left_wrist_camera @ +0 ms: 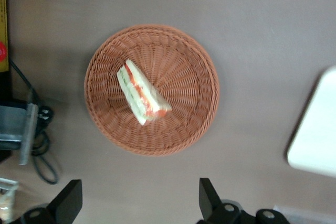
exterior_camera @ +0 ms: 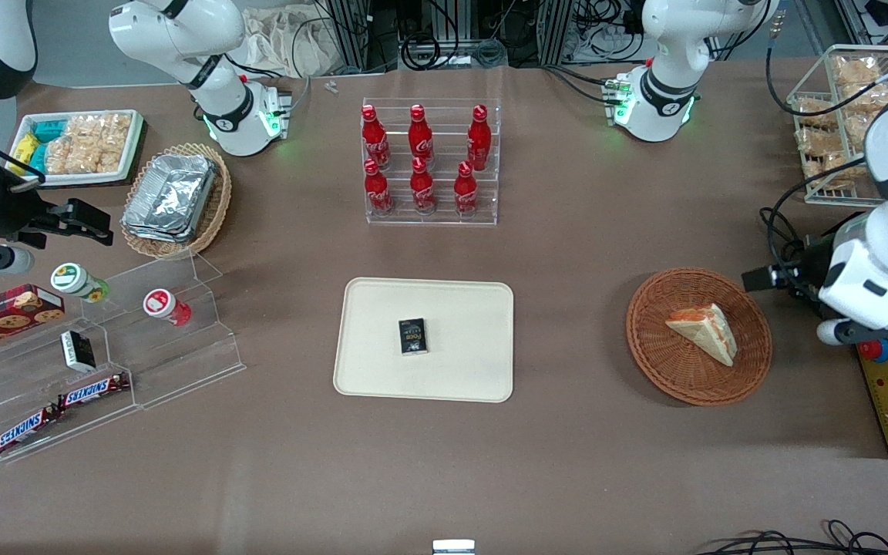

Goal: Place sandwich from basket to tray
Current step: 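Move the left gripper down over the sandwich in the wicker basket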

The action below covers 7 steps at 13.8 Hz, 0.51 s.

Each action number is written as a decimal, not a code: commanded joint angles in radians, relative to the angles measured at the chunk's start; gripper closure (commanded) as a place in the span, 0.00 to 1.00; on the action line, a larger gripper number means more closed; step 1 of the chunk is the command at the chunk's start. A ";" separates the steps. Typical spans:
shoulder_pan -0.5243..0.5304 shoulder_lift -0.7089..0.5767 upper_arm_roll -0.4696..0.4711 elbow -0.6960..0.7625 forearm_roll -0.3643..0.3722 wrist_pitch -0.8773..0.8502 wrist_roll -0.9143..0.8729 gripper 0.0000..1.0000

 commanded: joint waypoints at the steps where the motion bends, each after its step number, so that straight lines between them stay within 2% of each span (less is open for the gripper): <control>1: -0.001 -0.059 0.006 -0.214 0.026 0.201 -0.174 0.00; 3: 0.012 -0.056 0.010 -0.320 0.030 0.326 -0.260 0.00; 5: 0.016 -0.041 0.010 -0.400 0.106 0.426 -0.306 0.00; 7: 0.019 0.002 0.013 -0.437 0.138 0.506 -0.386 0.00</control>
